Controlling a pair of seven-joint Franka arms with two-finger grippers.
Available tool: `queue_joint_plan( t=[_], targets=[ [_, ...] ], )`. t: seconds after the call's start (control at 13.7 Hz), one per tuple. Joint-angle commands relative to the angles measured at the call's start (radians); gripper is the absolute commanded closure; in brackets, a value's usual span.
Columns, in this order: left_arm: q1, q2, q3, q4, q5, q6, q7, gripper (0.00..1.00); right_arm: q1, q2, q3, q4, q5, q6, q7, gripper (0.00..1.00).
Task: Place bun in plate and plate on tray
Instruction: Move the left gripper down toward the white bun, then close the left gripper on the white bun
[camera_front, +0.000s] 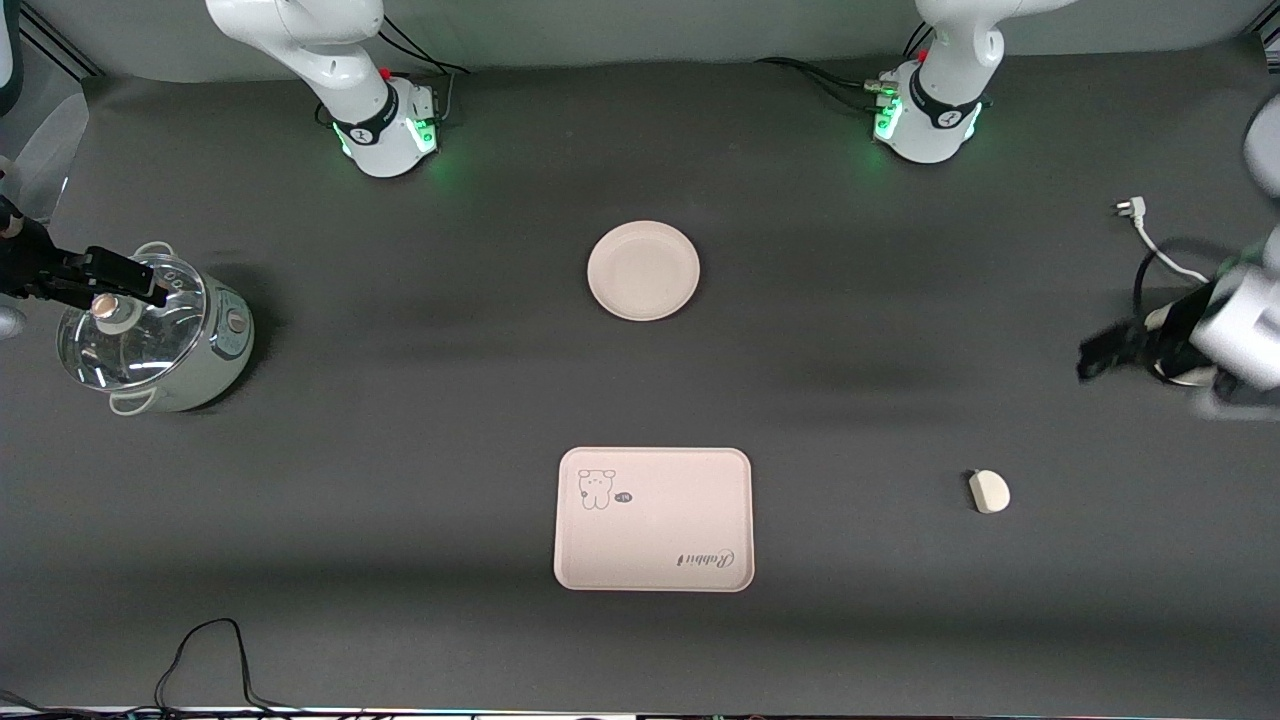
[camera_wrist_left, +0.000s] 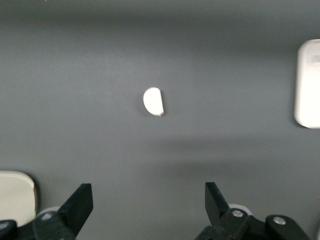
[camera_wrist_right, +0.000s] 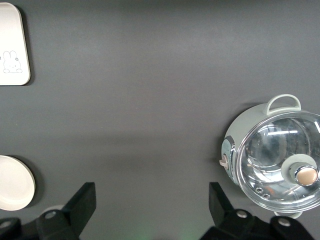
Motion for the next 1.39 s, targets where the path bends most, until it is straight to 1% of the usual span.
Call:
queue_joint_plan(
  t=[0.0, 0.37, 0.51, 0.66, 0.8, 0.88, 1.02, 1.1, 1.17, 1.32],
  targets=[
    [0.006, 0.190, -0.003, 0.031, 0.055, 0.160, 0.027, 0.00, 0.001, -0.010, -0.009, -0.001, 0.016, 0.004, -0.018, 0.00],
    [0.002, 0.391, -0.003, -0.026, 0.058, 0.499, -0.011, 0.00, 0.001, -0.010, -0.015, -0.001, 0.016, 0.004, -0.016, 0.00],
    [-0.001, 0.436, -0.001, -0.056, 0.060, 0.602, -0.034, 0.00, 0.002, -0.010, -0.015, 0.001, 0.016, 0.006, -0.016, 0.00],
    [0.009, 0.439, 0.000, -0.095, 0.060, 0.619, -0.034, 0.00, 0.002, -0.008, -0.015, 0.012, 0.016, 0.004, -0.018, 0.00],
    [-0.004, 0.442, 0.014, -0.100, 0.063, 0.635, -0.039, 0.02, 0.002, -0.010, -0.017, 0.015, 0.016, 0.004, -0.018, 0.00],
    [-0.004, 0.445, 0.014, -0.103, 0.063, 0.644, -0.045, 0.12, 0.002, -0.010, -0.017, 0.015, 0.015, 0.004, -0.018, 0.00],
    [-0.006, 0.447, 0.014, -0.106, 0.063, 0.653, -0.053, 0.46, 0.001, -0.008, -0.017, 0.015, 0.016, 0.004, -0.019, 0.00],
    [-0.007, 0.447, 0.014, -0.107, 0.064, 0.653, -0.054, 0.58, 0.001, -0.010, -0.017, 0.015, 0.016, 0.003, -0.018, 0.00],
    [-0.007, 0.447, 0.016, -0.107, 0.064, 0.655, -0.054, 0.64, 0.001, -0.010, -0.018, 0.015, 0.015, 0.003, -0.019, 0.00],
    [-0.017, 0.447, 0.017, -0.109, 0.067, 0.655, -0.071, 0.69, -0.001, -0.008, -0.018, 0.016, 0.015, 0.004, -0.019, 0.00]
  ],
)
